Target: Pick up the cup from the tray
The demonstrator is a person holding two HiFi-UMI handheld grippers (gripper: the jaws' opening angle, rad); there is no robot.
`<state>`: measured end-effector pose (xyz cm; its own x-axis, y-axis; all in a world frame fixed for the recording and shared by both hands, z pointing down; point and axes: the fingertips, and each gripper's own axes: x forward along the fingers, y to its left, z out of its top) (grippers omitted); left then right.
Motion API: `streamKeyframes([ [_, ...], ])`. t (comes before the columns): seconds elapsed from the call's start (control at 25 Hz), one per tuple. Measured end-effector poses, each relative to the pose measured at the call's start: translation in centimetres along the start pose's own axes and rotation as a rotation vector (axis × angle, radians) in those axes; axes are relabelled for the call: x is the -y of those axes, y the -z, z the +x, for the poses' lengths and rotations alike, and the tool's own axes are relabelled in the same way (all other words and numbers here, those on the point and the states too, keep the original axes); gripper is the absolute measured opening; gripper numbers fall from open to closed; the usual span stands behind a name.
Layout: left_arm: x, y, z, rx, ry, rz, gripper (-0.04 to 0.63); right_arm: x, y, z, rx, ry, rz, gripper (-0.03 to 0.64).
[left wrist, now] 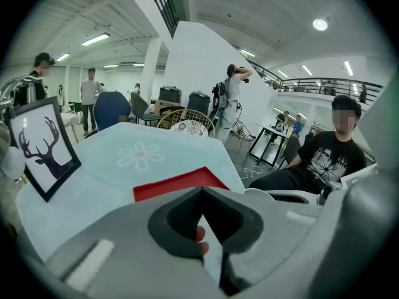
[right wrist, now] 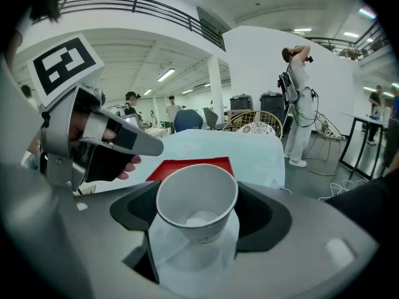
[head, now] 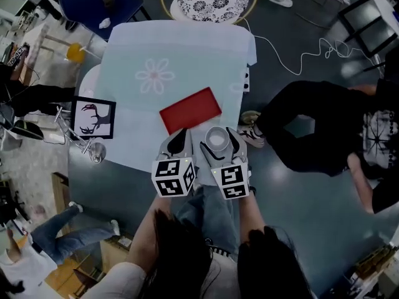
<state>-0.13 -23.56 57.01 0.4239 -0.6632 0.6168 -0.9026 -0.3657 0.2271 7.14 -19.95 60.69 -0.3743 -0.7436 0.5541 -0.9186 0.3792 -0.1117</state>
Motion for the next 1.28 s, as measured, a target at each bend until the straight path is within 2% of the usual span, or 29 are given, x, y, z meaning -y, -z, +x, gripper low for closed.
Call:
streamKeyframes([
  [0.2,0.0,0.5,-0.2,-0.017,-0.020,0.016,0.000,-0.3,-0.1,-0.1,0.013,-0.016,0.011,0.391],
  [0.32,0.1,0.8,-0.2,-0.025,-0.015,0.025,0.000,-0.5,-0.4,-0.2,0.023,-0.048,0.024,0.438],
  [0.56,0.0,0.7,-1.2,-0.017,-0.018,0.025,0.000,0.1,-2.8,-1.9,0.081,-0.027,0.017,0.453],
  [0.96,-0.1,-3.9,-7.6,0.113,-0.004,0.024,0.000,-2.1,-10.4,-6.7,0.193,0.003,-0.029,0.453],
  [1.28,0.4,-7.0,-12.1,0.243,-0.001,0.006,0.000,-4.0,-13.9,-9.9,0.239,0.014,-0.029,0.449],
])
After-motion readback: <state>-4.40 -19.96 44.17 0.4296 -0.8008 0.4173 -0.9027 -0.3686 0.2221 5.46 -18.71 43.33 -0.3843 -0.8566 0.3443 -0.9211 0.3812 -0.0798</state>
